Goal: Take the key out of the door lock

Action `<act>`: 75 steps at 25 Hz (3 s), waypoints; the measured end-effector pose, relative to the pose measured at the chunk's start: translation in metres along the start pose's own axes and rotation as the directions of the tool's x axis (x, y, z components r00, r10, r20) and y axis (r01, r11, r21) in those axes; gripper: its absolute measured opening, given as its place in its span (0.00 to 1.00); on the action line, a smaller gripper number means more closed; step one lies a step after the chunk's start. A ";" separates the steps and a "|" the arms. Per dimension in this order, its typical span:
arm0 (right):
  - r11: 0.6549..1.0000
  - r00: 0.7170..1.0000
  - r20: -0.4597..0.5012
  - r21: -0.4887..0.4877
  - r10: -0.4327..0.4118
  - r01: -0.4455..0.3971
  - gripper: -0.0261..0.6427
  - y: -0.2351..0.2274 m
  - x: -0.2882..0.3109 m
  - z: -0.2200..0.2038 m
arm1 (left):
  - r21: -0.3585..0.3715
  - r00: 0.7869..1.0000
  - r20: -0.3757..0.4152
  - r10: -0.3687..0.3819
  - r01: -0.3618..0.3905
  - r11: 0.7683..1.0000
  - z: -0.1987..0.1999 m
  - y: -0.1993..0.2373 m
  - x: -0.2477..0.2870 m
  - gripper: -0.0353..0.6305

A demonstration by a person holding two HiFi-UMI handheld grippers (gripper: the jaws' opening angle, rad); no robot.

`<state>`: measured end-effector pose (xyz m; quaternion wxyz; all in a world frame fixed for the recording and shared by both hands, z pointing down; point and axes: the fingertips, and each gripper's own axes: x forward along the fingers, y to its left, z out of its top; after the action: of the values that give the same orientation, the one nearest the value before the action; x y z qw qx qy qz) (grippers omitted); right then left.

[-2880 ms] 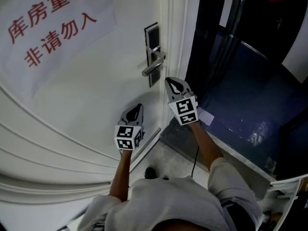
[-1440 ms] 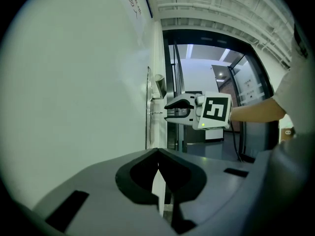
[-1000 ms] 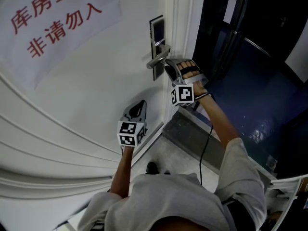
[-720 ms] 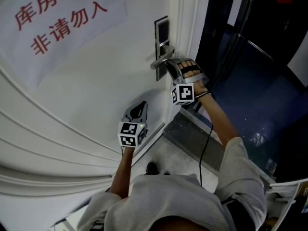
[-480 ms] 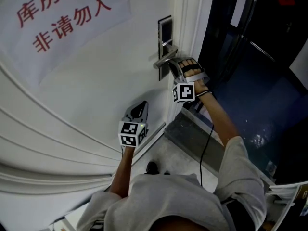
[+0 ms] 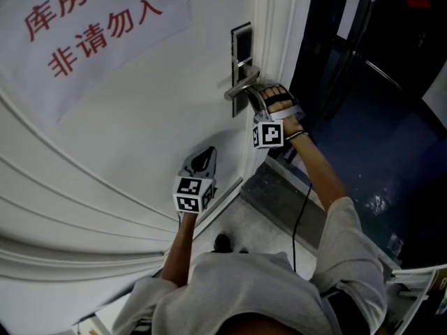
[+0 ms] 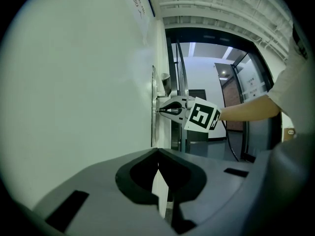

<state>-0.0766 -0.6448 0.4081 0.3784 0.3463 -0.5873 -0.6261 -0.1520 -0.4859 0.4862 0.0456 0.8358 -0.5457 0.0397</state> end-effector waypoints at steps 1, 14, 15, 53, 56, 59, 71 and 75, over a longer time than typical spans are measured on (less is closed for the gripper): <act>1.000 1.000 0.002 0.004 -0.001 0.001 0.09 0.000 0.000 0.000 | 0.000 1.000 -0.001 -0.002 0.002 1.000 0.000 -0.001 0.000 0.08; 1.000 1.000 0.014 -0.006 -0.003 0.003 0.08 0.000 -0.002 0.000 | 0.004 1.000 0.005 -0.001 0.001 1.000 0.003 -0.005 0.004 0.08; 1.000 1.000 0.015 -0.006 -0.003 0.003 0.08 0.000 -0.003 -0.001 | 0.004 1.000 0.005 0.000 0.000 1.000 0.003 -0.005 0.004 0.08; 0.311 0.998 0.037 0.949 0.053 -0.052 0.08 0.024 -0.113 -0.039 | 0.012 1.000 0.009 0.005 -0.005 1.000 0.006 -0.020 0.004 0.08; 0.252 0.998 0.024 0.967 0.049 -0.036 0.08 0.033 -0.126 -0.042 | 0.011 1.000 0.010 0.004 -0.004 1.000 0.007 -0.020 0.006 0.08; 0.191 0.999 0.004 0.981 0.047 -0.013 0.08 0.044 -0.140 -0.047 | 0.006 1.000 0.012 0.007 -0.007 1.000 0.006 -0.019 0.007 0.08; 0.089 0.997 -0.049 0.995 0.059 0.043 0.08 0.085 -0.191 -0.046 | -0.020 0.999 0.005 0.046 -0.046 0.999 -0.003 -0.008 -0.002 0.08; 0.098 0.998 -0.038 0.995 0.057 0.032 0.08 0.082 -0.191 -0.036 | -0.014 0.998 0.004 0.059 -0.059 0.998 -0.005 -0.005 -0.006 0.08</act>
<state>0.0513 -0.4954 0.4854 0.0724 0.5263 -0.8455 -0.0542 -0.1502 -0.4780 0.4899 0.0490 0.8190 -0.5706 0.0353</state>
